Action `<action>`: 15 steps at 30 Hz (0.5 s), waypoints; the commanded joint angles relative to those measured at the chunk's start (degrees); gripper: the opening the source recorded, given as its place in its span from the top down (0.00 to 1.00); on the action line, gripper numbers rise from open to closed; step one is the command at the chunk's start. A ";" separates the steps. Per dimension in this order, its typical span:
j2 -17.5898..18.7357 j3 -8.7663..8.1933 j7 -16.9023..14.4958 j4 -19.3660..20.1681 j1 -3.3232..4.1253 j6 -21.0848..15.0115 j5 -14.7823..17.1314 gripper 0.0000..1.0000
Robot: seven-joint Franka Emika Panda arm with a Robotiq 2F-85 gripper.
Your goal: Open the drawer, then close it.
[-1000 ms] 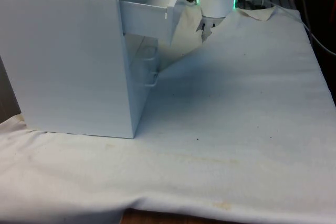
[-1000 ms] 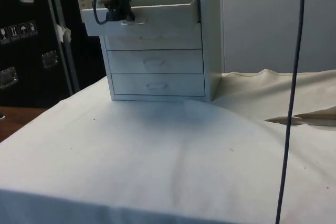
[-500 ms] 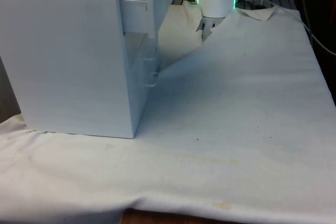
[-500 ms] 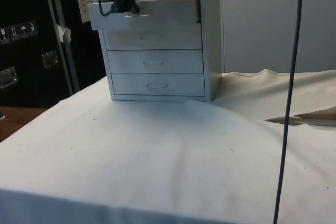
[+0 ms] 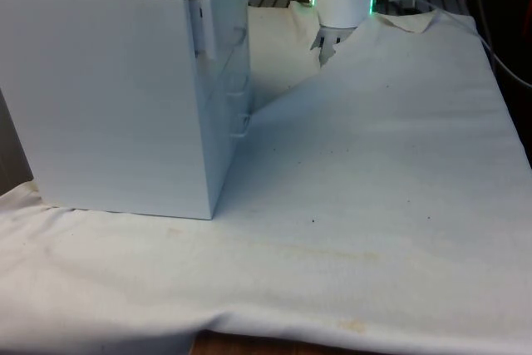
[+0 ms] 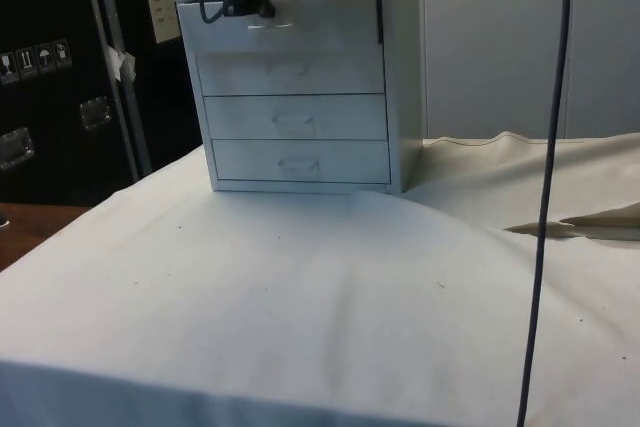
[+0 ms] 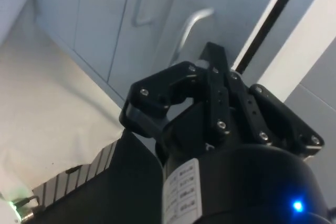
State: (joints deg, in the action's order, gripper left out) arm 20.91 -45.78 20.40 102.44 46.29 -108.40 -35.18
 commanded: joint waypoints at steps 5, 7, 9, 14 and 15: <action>0.00 -0.57 -0.63 0.06 -0.40 -0.63 0.40 1.00; -0.17 -0.80 -1.60 0.46 -1.15 -1.89 0.92 1.00; -0.11 -1.38 -2.12 0.52 -1.32 -2.29 1.26 1.00; 0.06 -2.01 -1.95 0.40 -1.09 -1.95 1.09 1.00; -0.17 -2.18 -2.75 0.74 -1.66 -2.98 1.43 1.00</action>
State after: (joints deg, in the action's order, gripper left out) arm 20.91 -47.90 18.28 102.85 45.15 -110.52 -33.86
